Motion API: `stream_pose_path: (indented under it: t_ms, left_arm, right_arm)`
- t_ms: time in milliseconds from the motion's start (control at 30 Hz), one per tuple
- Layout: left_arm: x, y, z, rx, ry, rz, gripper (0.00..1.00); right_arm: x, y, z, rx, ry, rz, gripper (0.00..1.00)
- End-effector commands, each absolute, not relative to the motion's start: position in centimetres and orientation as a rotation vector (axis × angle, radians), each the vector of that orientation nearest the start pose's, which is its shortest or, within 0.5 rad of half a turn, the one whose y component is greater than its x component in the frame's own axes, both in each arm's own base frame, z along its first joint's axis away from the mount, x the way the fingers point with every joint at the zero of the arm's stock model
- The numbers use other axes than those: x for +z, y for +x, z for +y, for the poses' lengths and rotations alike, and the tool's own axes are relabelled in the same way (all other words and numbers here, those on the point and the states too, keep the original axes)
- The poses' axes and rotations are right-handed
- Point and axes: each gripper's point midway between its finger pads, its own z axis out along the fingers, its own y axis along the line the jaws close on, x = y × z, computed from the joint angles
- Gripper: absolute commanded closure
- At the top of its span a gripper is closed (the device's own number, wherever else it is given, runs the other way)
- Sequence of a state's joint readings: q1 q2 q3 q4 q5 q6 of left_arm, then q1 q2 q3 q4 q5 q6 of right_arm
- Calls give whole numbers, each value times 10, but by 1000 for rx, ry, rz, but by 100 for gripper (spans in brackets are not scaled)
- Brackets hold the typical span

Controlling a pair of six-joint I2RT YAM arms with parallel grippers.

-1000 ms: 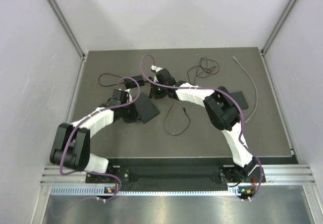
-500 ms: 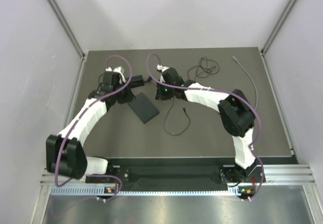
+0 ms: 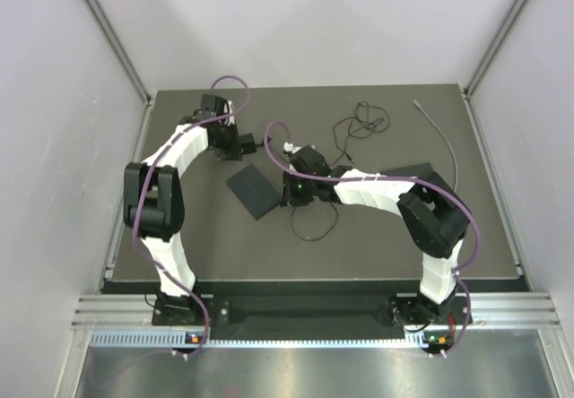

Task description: Pull the plug from the switch port

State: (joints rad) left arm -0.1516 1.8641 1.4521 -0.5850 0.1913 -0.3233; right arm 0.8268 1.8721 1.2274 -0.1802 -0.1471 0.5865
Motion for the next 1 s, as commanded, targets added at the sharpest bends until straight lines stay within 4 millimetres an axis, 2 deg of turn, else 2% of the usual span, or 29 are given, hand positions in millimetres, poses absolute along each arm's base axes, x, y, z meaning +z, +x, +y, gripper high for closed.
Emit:
stream_pose_path:
  t_ms: [0, 167, 533, 733, 767, 800, 967]
  left_arm:
    - [96, 440, -93, -306, -105, 2638, 95]
    - [69, 440, -79, -236, -124, 2705, 96]
    - [44, 436, -72, -200, -112, 2749, 96]
    - [33, 414, -72, -215, -147, 2778, 98]
    - [38, 414, -73, -222, -152, 2754, 98]
    - [31, 404, -73, -228, -159, 2776, 98]
    - [30, 381, -81, -305, -188, 2786, 100]
  right_arm:
    - [81, 286, 397, 874, -357, 2454, 92]
    - [68, 281, 403, 869, -348, 2485, 92]
    - [55, 274, 392, 794, -326, 2507, 92]
    - [37, 276, 401, 794, -330, 2528, 93]
    - [40, 280, 404, 796, -333, 2516, 93]
    - [39, 283, 406, 791, -342, 2508, 93]
    - [36, 298, 416, 773, -358, 2490, 93]
